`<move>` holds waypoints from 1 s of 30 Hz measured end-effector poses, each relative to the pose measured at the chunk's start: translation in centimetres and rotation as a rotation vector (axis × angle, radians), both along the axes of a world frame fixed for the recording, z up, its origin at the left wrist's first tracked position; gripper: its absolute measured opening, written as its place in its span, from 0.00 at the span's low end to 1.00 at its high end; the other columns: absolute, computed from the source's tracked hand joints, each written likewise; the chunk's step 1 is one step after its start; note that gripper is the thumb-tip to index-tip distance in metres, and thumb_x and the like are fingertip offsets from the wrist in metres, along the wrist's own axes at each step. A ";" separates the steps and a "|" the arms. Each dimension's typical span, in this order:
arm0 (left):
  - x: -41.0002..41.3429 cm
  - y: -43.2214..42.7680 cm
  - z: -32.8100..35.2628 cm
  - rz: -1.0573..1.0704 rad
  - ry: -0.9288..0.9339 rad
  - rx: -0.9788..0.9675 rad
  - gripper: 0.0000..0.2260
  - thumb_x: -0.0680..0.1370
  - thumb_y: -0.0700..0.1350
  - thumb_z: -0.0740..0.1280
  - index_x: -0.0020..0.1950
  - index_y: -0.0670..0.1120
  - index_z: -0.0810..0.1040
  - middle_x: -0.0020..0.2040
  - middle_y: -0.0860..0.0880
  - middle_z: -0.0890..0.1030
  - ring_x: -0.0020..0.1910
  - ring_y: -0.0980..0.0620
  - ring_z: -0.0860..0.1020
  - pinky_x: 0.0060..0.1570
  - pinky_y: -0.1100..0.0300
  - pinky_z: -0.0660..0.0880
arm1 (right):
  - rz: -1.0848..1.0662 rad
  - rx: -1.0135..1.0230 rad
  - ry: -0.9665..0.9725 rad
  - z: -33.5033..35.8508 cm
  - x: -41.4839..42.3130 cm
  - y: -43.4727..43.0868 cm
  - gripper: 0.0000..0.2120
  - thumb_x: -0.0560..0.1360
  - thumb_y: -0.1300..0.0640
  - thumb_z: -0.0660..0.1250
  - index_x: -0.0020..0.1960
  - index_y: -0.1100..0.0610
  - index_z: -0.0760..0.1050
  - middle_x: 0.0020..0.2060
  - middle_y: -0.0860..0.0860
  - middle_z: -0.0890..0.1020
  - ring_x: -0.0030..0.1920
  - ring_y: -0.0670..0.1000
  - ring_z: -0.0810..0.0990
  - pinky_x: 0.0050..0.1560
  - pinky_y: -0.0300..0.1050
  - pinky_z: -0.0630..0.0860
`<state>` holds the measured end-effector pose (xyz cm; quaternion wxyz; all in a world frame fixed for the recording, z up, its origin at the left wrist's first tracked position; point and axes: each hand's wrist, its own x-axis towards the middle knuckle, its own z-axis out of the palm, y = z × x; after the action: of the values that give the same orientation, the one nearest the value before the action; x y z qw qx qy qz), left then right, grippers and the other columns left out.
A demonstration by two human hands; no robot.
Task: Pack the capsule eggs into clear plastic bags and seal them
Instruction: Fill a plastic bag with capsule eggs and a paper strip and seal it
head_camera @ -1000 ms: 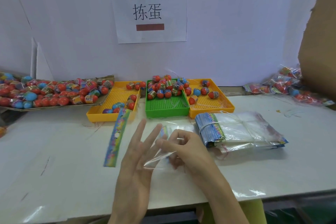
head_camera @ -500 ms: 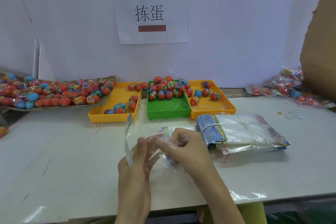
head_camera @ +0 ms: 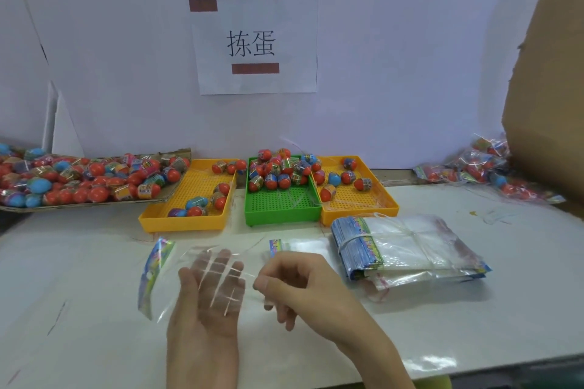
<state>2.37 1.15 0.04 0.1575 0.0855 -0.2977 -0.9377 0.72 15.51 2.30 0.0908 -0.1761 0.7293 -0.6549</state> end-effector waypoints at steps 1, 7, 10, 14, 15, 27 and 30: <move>-0.3 -0.2 -0.2 0.014 -0.004 0.028 0.16 0.72 0.58 0.62 0.37 0.56 0.88 0.45 0.54 0.88 0.41 0.56 0.86 0.36 0.63 0.82 | -0.020 -0.017 -0.005 0.3 -0.2 0.4 0.06 0.77 0.58 0.71 0.41 0.53 0.81 0.31 0.50 0.81 0.28 0.48 0.75 0.31 0.41 0.75; -1.0 -0.3 -0.7 0.037 -0.022 0.017 0.17 0.73 0.59 0.62 0.37 0.54 0.88 0.44 0.54 0.88 0.40 0.54 0.87 0.35 0.62 0.83 | -0.306 0.053 0.154 3.2 -4.3 4.1 0.04 0.77 0.60 0.71 0.47 0.52 0.82 0.35 0.48 0.84 0.33 0.48 0.81 0.35 0.40 0.78; -1.2 -0.4 -0.7 0.026 -0.002 0.036 0.17 0.72 0.58 0.62 0.36 0.54 0.88 0.43 0.54 0.87 0.39 0.53 0.87 0.34 0.62 0.83 | -0.457 0.300 0.248 4.1 -9.3 5.5 0.06 0.76 0.54 0.72 0.52 0.46 0.81 0.41 0.44 0.83 0.43 0.49 0.82 0.41 0.40 0.77; -1.3 -0.5 -0.7 0.015 0.004 0.050 0.17 0.72 0.58 0.62 0.36 0.54 0.88 0.43 0.53 0.88 0.39 0.53 0.87 0.34 0.61 0.83 | -0.538 0.772 0.266 4.0 -17.8 8.3 0.26 0.75 0.55 0.71 0.72 0.54 0.71 0.63 0.57 0.78 0.60 0.57 0.79 0.53 0.48 0.78; -1.3 -0.6 -0.8 0.006 0.005 0.058 0.17 0.72 0.58 0.62 0.36 0.54 0.88 0.44 0.53 0.88 0.39 0.53 0.87 0.34 0.61 0.83 | -0.547 0.867 0.239 3.6 -19.4 9.0 0.29 0.76 0.55 0.70 0.75 0.56 0.68 0.68 0.58 0.74 0.65 0.59 0.76 0.61 0.52 0.76; -1.1 -0.6 -1.2 -0.015 0.017 0.032 0.16 0.72 0.57 0.63 0.39 0.54 0.89 0.48 0.51 0.88 0.42 0.52 0.87 0.36 0.60 0.83 | -0.310 1.037 0.310 1.1 -22.7 10.8 0.17 0.73 0.61 0.70 0.61 0.52 0.77 0.54 0.55 0.73 0.62 0.56 0.72 0.58 0.49 0.73; -1.1 -0.6 -1.1 0.002 0.026 0.029 0.16 0.73 0.57 0.62 0.38 0.54 0.89 0.48 0.51 0.88 0.42 0.52 0.87 0.36 0.60 0.83 | -0.243 1.089 0.320 1.4 -22.6 10.8 0.27 0.75 0.59 0.69 0.73 0.49 0.72 0.60 0.55 0.73 0.64 0.55 0.73 0.64 0.49 0.71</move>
<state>1.31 0.58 -1.05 0.1612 0.0758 -0.2820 -0.9427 -21.84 26.32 3.66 -0.0187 -0.1158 0.9807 -0.1561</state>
